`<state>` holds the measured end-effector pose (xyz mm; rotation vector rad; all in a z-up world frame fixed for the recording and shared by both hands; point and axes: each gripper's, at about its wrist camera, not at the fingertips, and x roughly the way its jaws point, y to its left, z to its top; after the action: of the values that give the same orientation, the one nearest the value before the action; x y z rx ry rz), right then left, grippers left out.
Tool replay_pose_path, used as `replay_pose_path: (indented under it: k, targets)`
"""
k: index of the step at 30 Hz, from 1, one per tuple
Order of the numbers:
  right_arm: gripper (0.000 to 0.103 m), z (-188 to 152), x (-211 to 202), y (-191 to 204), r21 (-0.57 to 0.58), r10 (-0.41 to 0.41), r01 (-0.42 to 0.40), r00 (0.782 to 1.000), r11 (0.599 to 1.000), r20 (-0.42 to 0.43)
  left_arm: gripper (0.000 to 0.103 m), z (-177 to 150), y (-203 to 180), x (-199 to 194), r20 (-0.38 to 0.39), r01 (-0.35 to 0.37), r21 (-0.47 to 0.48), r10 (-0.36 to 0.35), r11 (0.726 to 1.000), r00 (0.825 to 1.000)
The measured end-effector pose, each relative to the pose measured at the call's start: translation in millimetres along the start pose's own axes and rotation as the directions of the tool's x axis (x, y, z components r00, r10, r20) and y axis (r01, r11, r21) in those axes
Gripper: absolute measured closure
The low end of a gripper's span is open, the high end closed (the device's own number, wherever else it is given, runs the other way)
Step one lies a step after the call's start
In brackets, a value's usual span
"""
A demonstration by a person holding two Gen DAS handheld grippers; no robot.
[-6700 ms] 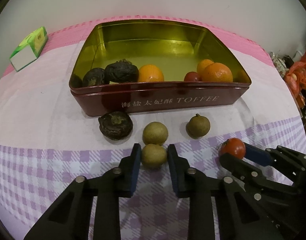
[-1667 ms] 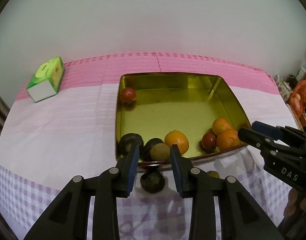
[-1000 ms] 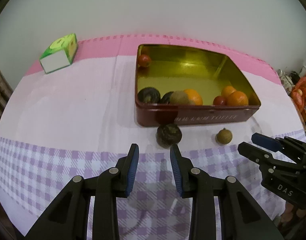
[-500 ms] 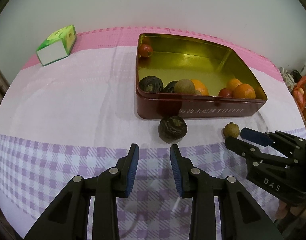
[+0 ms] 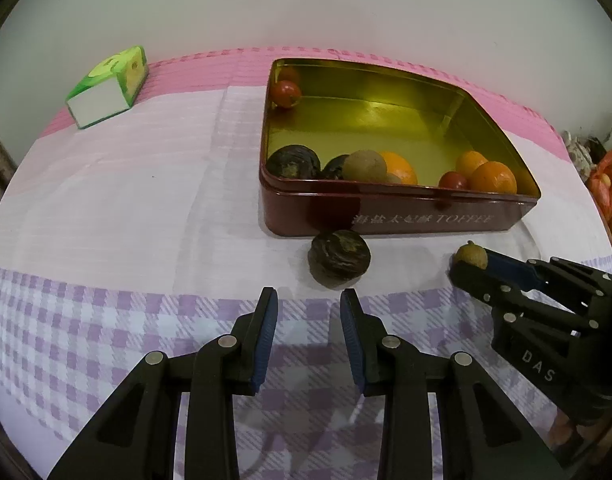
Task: Organize fruits
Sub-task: 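Grasp a greenish-brown round fruit with right gripper while left approaches a dark brown fruit, then close left gripper on the dark brown fruit while right holds the round fruit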
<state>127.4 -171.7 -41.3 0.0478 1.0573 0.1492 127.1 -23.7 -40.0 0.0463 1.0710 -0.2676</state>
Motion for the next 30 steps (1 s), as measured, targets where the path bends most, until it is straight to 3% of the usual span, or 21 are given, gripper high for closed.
replay_pose_path:
  k: [18,30]
  targets:
    - [0.079,-18,-14,-33,0.078,-0.039,0.036,0.999,0.996,0.028,0.069,2,-8,4,0.018,0.06,0.0,-0.06,0.998,0.998]
    - [0.079,-18,-14,-34,0.084,-0.034,0.031,0.999,0.996,0.03,0.069,13,-15,17,0.021,0.047,0.0,-0.047,0.999,0.999]
